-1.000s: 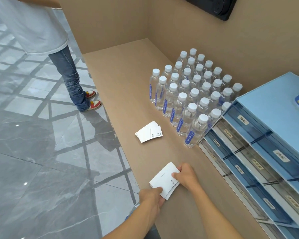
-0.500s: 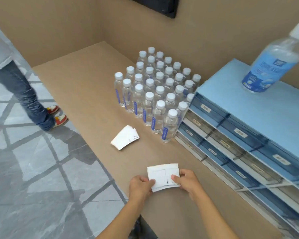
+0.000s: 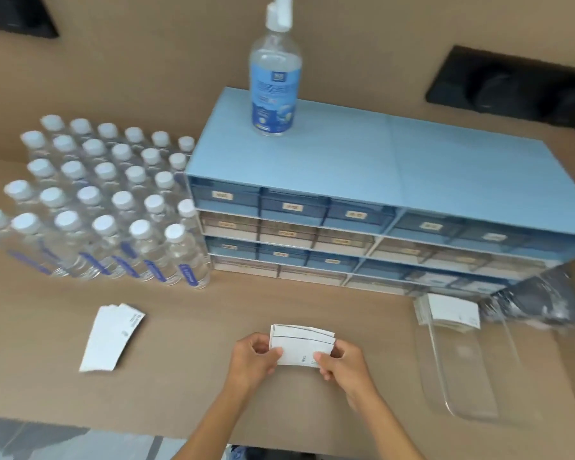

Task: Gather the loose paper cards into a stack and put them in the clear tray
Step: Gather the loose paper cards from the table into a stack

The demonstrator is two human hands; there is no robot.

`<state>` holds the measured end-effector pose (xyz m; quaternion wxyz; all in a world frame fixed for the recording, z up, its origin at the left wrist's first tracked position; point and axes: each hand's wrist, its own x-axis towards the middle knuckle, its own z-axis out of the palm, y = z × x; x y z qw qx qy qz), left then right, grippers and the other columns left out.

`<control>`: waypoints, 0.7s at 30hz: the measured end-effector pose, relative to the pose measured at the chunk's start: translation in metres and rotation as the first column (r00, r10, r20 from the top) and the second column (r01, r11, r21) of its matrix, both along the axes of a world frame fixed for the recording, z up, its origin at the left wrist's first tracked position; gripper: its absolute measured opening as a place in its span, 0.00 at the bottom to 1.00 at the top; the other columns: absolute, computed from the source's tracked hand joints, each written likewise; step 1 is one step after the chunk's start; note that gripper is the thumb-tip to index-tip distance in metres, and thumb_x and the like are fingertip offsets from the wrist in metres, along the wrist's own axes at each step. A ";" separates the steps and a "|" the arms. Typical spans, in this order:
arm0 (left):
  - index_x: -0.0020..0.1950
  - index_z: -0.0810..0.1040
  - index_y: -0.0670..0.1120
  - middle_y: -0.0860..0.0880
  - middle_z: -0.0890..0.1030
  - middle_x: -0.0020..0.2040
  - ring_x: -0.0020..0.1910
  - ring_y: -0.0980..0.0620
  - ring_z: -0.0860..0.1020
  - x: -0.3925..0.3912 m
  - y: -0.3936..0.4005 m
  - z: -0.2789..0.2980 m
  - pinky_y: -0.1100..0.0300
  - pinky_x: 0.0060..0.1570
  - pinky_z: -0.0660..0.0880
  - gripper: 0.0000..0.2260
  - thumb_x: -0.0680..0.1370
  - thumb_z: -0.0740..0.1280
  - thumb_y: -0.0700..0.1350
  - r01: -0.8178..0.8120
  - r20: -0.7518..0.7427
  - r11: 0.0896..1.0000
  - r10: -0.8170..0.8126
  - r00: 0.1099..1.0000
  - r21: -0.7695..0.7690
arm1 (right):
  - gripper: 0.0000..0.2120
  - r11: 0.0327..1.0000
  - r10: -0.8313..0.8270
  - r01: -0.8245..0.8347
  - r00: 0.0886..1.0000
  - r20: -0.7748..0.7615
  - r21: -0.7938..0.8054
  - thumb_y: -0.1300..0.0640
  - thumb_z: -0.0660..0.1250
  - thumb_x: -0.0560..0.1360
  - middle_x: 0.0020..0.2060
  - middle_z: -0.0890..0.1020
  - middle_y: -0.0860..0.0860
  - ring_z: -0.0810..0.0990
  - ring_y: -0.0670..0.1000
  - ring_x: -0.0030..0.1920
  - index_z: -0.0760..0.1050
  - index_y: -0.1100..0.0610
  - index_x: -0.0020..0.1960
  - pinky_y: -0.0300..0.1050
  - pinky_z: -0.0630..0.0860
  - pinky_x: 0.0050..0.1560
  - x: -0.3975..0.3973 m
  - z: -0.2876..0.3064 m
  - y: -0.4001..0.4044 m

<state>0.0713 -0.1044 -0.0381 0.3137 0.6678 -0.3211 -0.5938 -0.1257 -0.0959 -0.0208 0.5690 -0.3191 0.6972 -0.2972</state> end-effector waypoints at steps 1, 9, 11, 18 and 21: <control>0.43 0.81 0.36 0.42 0.82 0.35 0.26 0.54 0.76 -0.004 0.000 -0.002 0.63 0.28 0.74 0.02 0.73 0.73 0.33 0.033 -0.003 0.999 -0.033 0.999 -0.015 | 0.08 0.999 -0.042 0.042 0.999 0.020 -0.021 0.71 0.68 0.71 0.30 0.82 0.52 0.73 0.48 0.26 0.82 0.62 0.46 0.41 0.72 0.30 -0.003 -0.001 0.006; 0.45 0.81 0.41 0.51 0.86 0.38 0.33 0.53 0.80 -0.023 0.008 -0.012 0.65 0.31 0.77 0.10 0.72 0.71 0.27 0.082 -0.026 0.993 -0.084 0.996 -0.085 | 0.12 0.968 -0.175 0.183 0.983 0.058 -0.170 0.74 0.70 0.70 0.38 0.87 0.53 0.83 0.48 0.38 0.83 0.59 0.46 0.43 0.80 0.43 -0.017 -0.015 0.026; 0.50 0.81 0.37 0.45 0.86 0.43 0.35 0.53 0.81 -0.025 0.011 -0.013 0.65 0.34 0.79 0.09 0.72 0.71 0.27 0.071 -0.018 0.992 -0.074 0.997 -0.100 | 0.14 0.965 -0.186 0.198 0.979 0.082 -0.171 0.75 0.70 0.69 0.39 0.87 0.51 0.83 0.48 0.39 0.83 0.58 0.46 0.43 0.80 0.45 -0.018 -0.019 0.026; 0.53 0.82 0.45 0.50 0.88 0.45 0.42 0.57 0.85 -0.031 0.018 -0.013 0.65 0.44 0.81 0.13 0.74 0.71 0.30 0.031 -0.013 0.990 -0.033 0.999 -0.135 | 0.16 0.975 -0.128 0.143 0.987 0.100 -0.169 0.72 0.71 0.71 0.48 0.87 0.53 0.84 0.50 0.48 0.81 0.57 0.54 0.43 0.79 0.54 -0.023 -0.033 0.025; 0.58 0.81 0.43 0.46 0.86 0.46 0.41 0.52 0.82 -0.031 0.020 -0.016 0.59 0.45 0.80 0.14 0.74 0.72 0.33 0.011 -0.005 0.992 -0.012 1.000 -0.122 | 0.20 0.982 -0.099 0.114 0.989 0.106 -0.152 0.70 0.72 0.70 0.50 0.87 0.52 0.85 0.50 0.49 0.81 0.54 0.58 0.42 0.79 0.54 -0.022 -0.040 0.024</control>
